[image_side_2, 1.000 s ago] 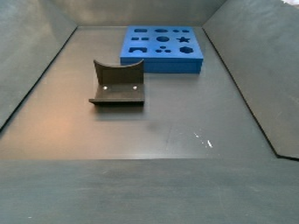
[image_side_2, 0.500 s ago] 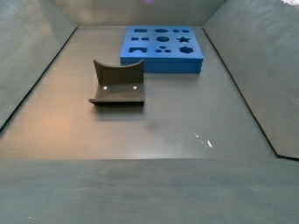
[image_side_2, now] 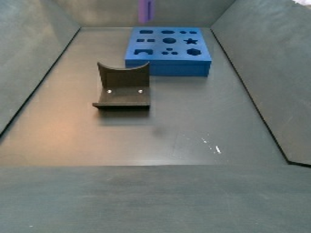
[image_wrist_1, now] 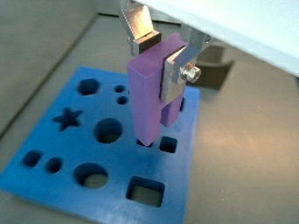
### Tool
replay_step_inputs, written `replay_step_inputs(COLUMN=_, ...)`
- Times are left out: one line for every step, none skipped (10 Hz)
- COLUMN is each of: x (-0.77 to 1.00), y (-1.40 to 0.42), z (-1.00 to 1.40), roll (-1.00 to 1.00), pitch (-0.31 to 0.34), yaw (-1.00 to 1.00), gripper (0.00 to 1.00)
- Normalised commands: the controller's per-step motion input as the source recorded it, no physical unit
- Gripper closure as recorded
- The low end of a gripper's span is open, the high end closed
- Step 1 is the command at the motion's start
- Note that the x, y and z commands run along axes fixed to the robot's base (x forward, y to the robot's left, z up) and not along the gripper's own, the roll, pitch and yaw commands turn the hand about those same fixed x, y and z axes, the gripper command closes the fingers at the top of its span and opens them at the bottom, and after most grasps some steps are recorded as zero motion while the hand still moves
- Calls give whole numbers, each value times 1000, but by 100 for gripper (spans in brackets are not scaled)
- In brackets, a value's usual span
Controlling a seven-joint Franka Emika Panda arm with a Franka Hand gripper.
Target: Insert the double-square object.
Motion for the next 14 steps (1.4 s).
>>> replay_step_inputs(x=331, y=234, z=-609, roll=64, pitch=53, yaw=-774, gripper=100)
replay_step_inputs(x=274, y=237, z=-529, roll=27, pitch=24, yaw=-814, gripper=100)
replay_step_inputs(x=114, y=100, z=-300, roll=0, pitch=0, yaw=-977, gripper=100)
replay_step_inputs(x=0, y=0, z=-91, roll=0, pitch=0, yaw=-1000, gripper=100)
replay_step_inputs(x=0, y=0, z=-43, roll=0, pitch=0, yaw=-1000, gripper=100)
replay_step_inputs(x=0, y=0, z=-40, roll=0, pitch=0, yaw=-1000, gripper=100)
replay_step_inputs(x=0, y=0, z=-43, roll=0, pitch=0, yaw=-1000, gripper=100)
replay_step_inputs(x=0, y=0, z=-40, roll=0, pitch=0, yaw=-1000, gripper=100)
replay_step_inputs(x=0, y=0, z=-40, roll=0, pitch=0, yaw=-1000, gripper=100)
replay_step_inputs(x=0, y=0, z=-26, roll=0, pitch=0, yaw=-1000, gripper=100)
replay_step_inputs(x=0, y=0, z=-51, roll=21, pitch=0, yaw=-1000, gripper=100)
replay_step_inputs(x=0, y=0, z=-51, roll=21, pitch=0, yaw=-1000, gripper=100)
replay_step_inputs(x=0, y=0, z=-51, roll=23, pitch=0, yaw=-1000, gripper=100)
replay_step_inputs(x=0, y=0, z=-74, roll=33, pitch=0, yaw=-1000, gripper=100)
